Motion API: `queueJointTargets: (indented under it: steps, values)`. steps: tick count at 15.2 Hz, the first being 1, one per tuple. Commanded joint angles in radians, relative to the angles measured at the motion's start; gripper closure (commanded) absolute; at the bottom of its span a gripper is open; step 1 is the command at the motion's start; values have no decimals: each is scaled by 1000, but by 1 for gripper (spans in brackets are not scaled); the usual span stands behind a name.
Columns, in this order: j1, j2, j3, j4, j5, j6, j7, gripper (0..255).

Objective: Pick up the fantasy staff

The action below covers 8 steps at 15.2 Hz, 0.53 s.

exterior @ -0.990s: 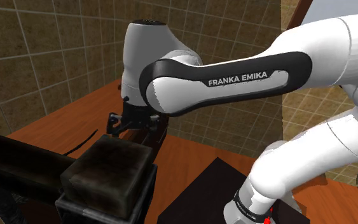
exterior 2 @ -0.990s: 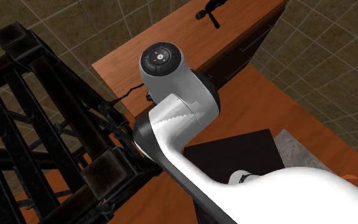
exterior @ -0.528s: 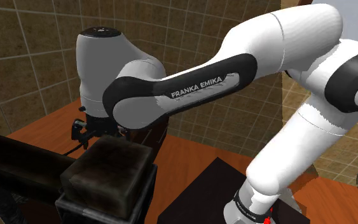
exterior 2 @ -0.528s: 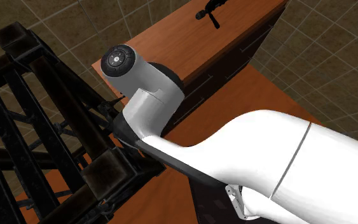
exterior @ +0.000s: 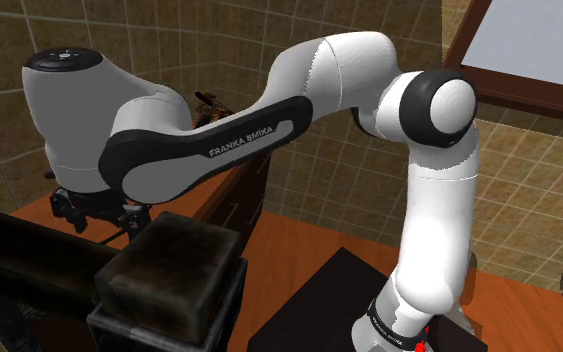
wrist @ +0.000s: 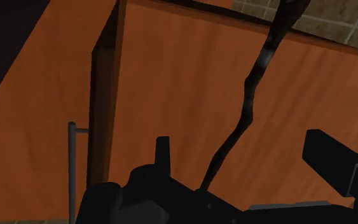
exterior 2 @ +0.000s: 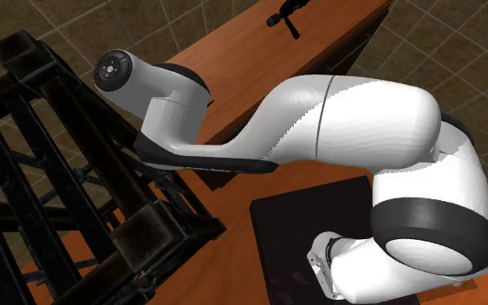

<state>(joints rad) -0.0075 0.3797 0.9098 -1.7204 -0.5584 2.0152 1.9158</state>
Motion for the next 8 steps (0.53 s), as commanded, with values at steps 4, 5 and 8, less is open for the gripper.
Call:
queueJointTargets:
  steps: [4,5,8]
  values:
    - [97,118,-65,98,-96,-13,85,0]
    - [98,123,-69,91,-102,-3,90,0]
    - [102,137,-79,71,-119,25,106,0]
